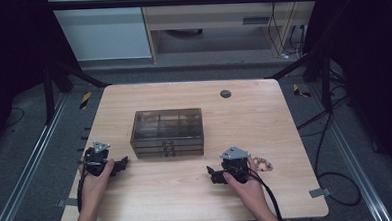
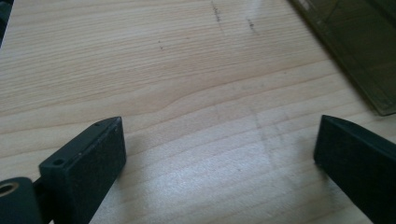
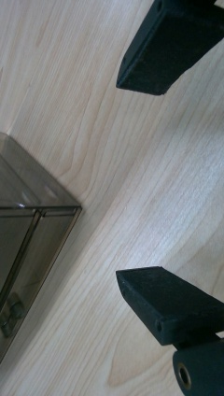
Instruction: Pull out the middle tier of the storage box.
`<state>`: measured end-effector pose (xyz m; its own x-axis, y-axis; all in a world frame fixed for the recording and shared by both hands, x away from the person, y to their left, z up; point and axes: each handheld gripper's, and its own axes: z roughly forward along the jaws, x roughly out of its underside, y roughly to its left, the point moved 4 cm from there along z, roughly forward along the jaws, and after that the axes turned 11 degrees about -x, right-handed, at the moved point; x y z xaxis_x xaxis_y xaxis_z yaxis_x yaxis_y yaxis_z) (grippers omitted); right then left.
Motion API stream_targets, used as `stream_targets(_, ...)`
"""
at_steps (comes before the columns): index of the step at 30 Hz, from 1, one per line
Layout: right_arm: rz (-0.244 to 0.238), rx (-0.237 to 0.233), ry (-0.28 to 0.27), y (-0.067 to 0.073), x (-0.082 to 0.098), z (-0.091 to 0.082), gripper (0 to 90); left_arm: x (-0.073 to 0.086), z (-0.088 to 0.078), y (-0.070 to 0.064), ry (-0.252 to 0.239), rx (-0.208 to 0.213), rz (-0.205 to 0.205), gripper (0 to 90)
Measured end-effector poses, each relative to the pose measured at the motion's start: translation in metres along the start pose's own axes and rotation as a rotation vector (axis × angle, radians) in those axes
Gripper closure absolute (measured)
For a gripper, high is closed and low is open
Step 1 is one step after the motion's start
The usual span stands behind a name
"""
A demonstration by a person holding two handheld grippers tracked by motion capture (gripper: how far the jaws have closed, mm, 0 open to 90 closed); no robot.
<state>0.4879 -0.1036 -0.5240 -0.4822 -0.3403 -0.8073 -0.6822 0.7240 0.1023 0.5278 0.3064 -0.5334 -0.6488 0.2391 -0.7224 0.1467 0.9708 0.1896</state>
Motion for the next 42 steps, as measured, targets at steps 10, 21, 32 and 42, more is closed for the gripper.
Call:
stream_targets(10,-0.053,-0.016,0.024,0.0,0.0,-0.005,8.3,-0.011,-0.039,-0.021,-0.132,-0.062,0.121,4.1)
stream_targets(21,-0.041,-0.025,0.031,-0.003,-0.002,-0.01,8.3,-0.019,-0.078,-0.072,-0.28,-0.138,0.348,6.4)
stream_targets(32,0.003,-0.02,0.027,-0.011,-0.003,-0.015,8.4,-0.024,-0.096,-0.099,-0.393,-0.221,0.52,19.2)
stream_targets(42,-0.007,-0.032,0.023,-0.011,-0.005,-0.02,8.4,-0.023,-0.099,-0.139,-0.426,-0.22,0.706,29.3)
